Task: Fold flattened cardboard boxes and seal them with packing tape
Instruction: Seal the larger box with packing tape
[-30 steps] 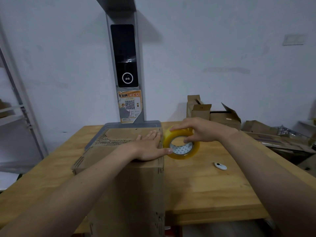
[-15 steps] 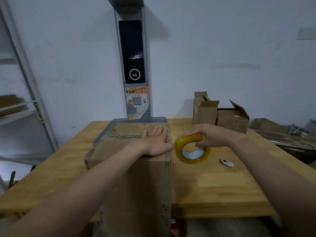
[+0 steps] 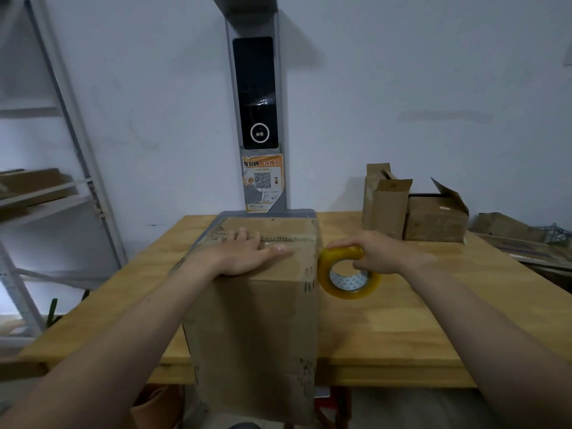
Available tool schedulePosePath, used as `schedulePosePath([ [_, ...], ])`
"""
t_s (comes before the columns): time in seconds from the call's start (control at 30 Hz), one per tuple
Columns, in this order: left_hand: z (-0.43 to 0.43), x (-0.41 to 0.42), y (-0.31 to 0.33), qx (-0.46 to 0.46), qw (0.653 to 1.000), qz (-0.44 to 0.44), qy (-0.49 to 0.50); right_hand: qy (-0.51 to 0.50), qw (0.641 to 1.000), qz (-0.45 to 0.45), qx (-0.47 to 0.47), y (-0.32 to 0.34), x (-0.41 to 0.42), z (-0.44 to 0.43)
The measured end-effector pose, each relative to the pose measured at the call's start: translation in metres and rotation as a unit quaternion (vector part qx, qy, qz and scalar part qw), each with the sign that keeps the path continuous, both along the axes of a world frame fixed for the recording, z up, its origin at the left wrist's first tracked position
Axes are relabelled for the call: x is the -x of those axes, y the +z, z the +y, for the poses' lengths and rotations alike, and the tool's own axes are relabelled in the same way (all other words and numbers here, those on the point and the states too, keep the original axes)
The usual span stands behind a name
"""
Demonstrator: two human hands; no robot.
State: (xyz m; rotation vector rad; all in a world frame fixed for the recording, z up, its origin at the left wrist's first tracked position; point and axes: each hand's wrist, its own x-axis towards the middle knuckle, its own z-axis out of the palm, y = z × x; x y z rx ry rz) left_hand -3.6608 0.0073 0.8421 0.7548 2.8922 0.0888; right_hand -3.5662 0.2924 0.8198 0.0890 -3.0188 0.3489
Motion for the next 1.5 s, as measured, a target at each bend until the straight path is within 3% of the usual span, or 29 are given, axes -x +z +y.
schedulePosePath([
  [0.13,0.009,-0.018,0.009,0.015,0.999,-0.029,0.021,0.021,1.0,-0.009,-0.004,-0.001,-0.004,-0.009],
  [0.27,0.037,-0.05,0.005,0.008,0.997,-0.04,-0.059,0.05,0.997,-0.052,-0.005,0.01,-0.02,-0.017],
  [0.57,0.028,-0.083,-0.007,-0.039,0.997,0.022,-0.059,0.011,0.99,-0.143,0.018,0.032,-0.052,-0.039],
  [0.73,0.023,-0.101,-0.002,-0.089,0.995,0.024,0.024,0.034,0.998,-0.005,0.059,0.049,0.011,-0.06],
  [0.87,0.019,-0.12,-0.01,-0.145,0.985,0.04,0.087,0.031,0.997,-0.06,0.032,0.037,0.044,-0.064],
  [0.97,0.019,-0.124,-0.022,-0.167,0.98,0.039,0.099,0.018,0.994,-0.082,0.07,0.034,0.044,-0.06],
  [1.23,-0.012,-0.148,-0.05,-0.21,0.97,0.103,0.067,0.003,0.993,-0.025,0.119,0.021,0.006,-0.06],
  [1.5,-0.046,-0.164,-0.041,-0.267,0.962,0.06,0.005,-0.063,0.985,0.006,0.16,0.004,-0.053,-0.075],
])
